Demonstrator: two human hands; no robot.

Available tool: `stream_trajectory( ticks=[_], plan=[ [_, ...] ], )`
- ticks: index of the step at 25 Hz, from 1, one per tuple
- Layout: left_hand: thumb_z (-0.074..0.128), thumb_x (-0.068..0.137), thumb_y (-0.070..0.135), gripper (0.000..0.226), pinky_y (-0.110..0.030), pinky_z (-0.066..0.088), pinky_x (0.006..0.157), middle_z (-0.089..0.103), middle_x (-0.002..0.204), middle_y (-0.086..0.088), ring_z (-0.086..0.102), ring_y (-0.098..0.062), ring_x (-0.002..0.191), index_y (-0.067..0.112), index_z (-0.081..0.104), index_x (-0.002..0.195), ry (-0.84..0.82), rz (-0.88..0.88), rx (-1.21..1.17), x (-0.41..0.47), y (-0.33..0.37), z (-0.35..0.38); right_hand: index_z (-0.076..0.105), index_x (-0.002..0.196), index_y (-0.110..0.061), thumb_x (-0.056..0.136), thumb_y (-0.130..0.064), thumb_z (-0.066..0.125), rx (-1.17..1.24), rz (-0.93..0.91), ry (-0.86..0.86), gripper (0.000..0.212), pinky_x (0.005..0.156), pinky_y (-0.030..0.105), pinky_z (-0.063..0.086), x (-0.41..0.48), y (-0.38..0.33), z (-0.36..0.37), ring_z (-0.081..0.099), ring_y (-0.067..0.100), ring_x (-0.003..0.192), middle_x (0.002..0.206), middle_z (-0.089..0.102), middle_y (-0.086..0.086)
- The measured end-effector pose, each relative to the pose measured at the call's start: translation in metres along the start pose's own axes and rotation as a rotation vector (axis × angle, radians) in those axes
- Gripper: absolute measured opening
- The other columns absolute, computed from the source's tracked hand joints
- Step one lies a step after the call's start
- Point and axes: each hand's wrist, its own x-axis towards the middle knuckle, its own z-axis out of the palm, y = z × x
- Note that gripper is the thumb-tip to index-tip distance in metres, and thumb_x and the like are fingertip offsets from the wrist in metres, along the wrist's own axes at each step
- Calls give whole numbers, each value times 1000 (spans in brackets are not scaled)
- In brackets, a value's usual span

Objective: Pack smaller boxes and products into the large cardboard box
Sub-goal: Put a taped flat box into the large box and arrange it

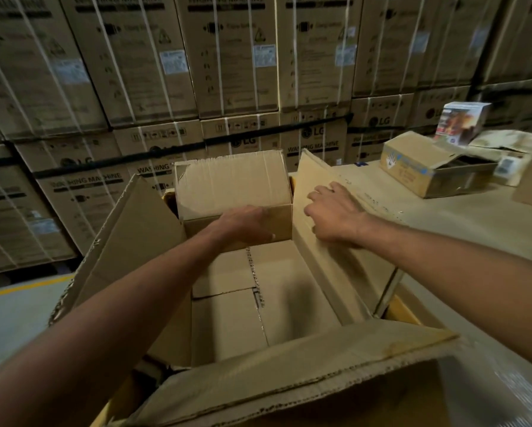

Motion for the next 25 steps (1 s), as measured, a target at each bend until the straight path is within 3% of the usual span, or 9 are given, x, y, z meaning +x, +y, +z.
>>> stream_trajectory(
  ticks=[3, 6, 10, 15, 20, 25],
  plan=[
    [65, 96, 44, 53, -33, 45, 78, 63, 127, -1, 56, -18, 106, 22, 51, 142, 61, 21, 17, -10, 35, -16, 75, 109, -25, 82, -27, 69, 14, 25, 272, 28, 113, 57, 28, -32, 2, -32, 54, 27, 121, 120, 68, 4],
    [65, 96, 44, 53, -38, 56, 89, 66, 130, -1, 63, -20, 113, 21, 53, 142, 183, 24, -38, -28, 67, -30, 74, 112, -24, 86, -31, 68, 81, 125, 400, 27, 114, 58, 29, -68, 15, -46, 55, 27, 122, 119, 69, 4],
    [65, 96, 45, 50, -36, 60, 85, 68, 130, 3, 66, -15, 110, 24, 57, 140, 316, 41, -114, -61, 119, -39, 72, 114, -25, 92, -45, 66, 328, 200, 524, 30, 112, 49, 35, -116, 42, -37, 58, 23, 119, 118, 70, -2],
    [61, 97, 50, 37, -28, 58, 80, 69, 124, 12, 66, -6, 104, 30, 64, 128, 606, 9, -292, -105, 214, -25, 73, 110, -22, 96, -42, 66, 566, 216, 758, 25, 96, 42, 44, -198, 104, -2, 64, 21, 105, 107, 75, -2],
    [59, 99, 50, 33, -28, 54, 85, 67, 126, 15, 61, 0, 109, 33, 63, 127, 749, -36, -531, -121, 338, 12, 72, 102, -23, 97, -39, 65, 665, 252, 721, 18, 87, 38, 45, -279, 181, 66, 63, 19, 96, 97, 73, -6],
    [58, 99, 51, 34, -15, 44, 79, 67, 127, 17, 59, 4, 110, 33, 64, 128, 680, 2, -586, -87, 440, 41, 72, 102, -24, 95, -33, 69, 693, 292, 576, 13, 85, 38, 48, -327, 244, 130, 62, 19, 96, 97, 74, -8]
  ],
)
